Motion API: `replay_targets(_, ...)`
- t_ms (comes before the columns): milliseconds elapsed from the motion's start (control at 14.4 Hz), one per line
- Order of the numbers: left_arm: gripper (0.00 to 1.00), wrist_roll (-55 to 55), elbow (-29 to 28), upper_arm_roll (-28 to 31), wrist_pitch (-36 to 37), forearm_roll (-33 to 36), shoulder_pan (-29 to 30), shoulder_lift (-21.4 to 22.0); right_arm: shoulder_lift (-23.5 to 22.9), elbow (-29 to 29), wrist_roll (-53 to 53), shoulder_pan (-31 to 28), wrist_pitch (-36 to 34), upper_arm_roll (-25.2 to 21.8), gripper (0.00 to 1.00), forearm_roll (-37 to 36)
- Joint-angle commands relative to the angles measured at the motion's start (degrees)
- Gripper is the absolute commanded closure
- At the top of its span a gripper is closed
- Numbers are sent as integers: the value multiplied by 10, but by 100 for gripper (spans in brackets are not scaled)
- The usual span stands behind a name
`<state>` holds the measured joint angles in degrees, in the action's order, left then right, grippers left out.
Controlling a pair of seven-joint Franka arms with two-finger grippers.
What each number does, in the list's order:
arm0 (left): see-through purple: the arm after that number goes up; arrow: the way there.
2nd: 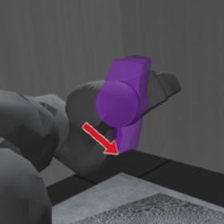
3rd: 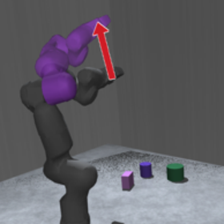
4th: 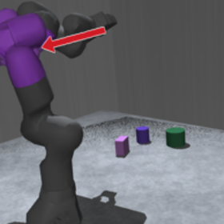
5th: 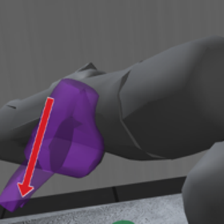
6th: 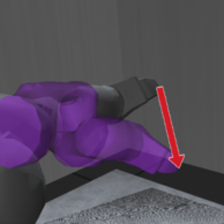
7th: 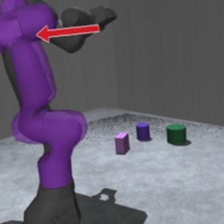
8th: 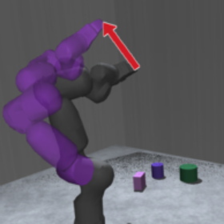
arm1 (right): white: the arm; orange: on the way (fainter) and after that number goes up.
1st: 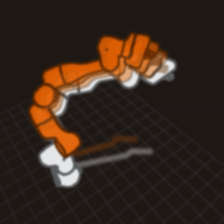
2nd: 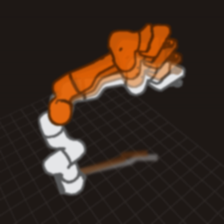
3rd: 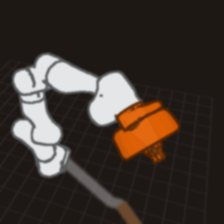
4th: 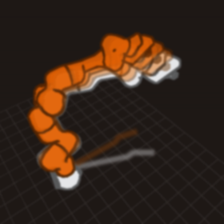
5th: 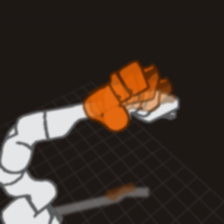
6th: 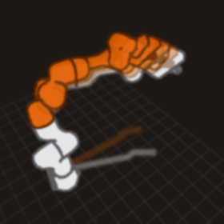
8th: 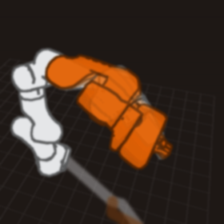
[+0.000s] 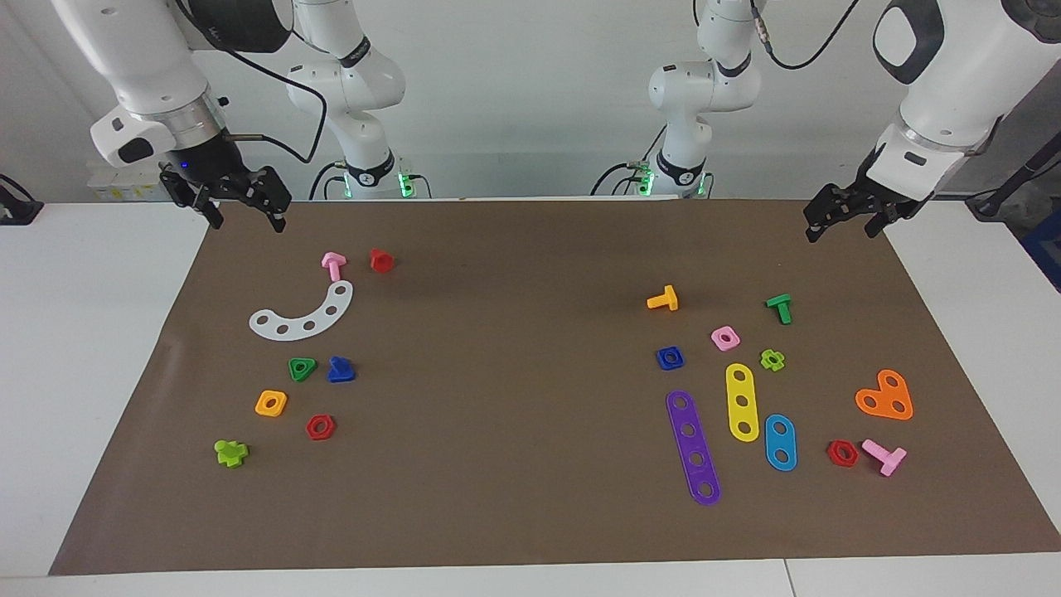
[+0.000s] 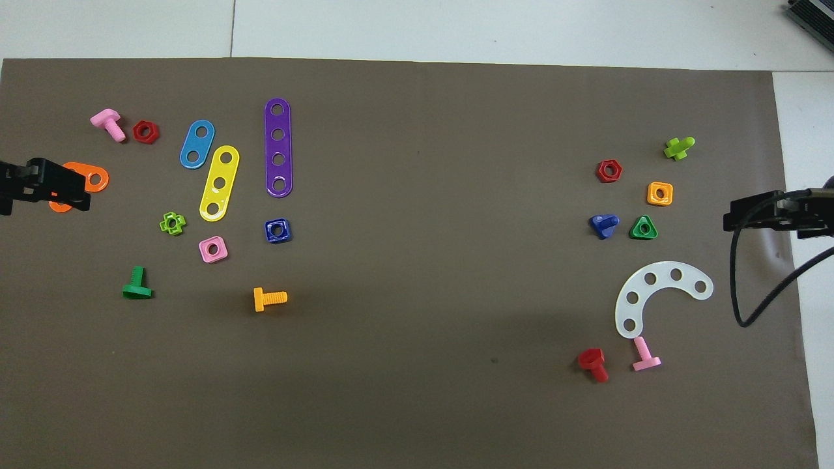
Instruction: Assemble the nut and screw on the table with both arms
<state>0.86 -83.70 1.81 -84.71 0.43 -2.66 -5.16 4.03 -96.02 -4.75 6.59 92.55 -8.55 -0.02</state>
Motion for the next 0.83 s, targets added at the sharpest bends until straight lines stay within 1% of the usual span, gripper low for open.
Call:
replay_targets(0,0,-2,-23,0,-10,-9,4,19,-3,5,-2,0,3,2,0,-3)
replay_targets(208,0,-2,-23,0,-10,-9,4,19,-2,1,-4,0,6,2,0,-3)
replay_targets(347,0,-2,-23,0,-10,-9,5,19,1,-26,14,0,47,2,0,-3)
replay_targets(556,0,-2,-23,0,-10,-9,4,18,-9,-42,18,5,69,3,0,14)
replay_targets(625,0,-2,-23,0,-10,-9,5,19,-29,-46,30,12,85,3,0,17)
replay_targets(764,0,-2,-23,0,-10,-9,4,19,-88,-63,107,21,170,3,0,35)
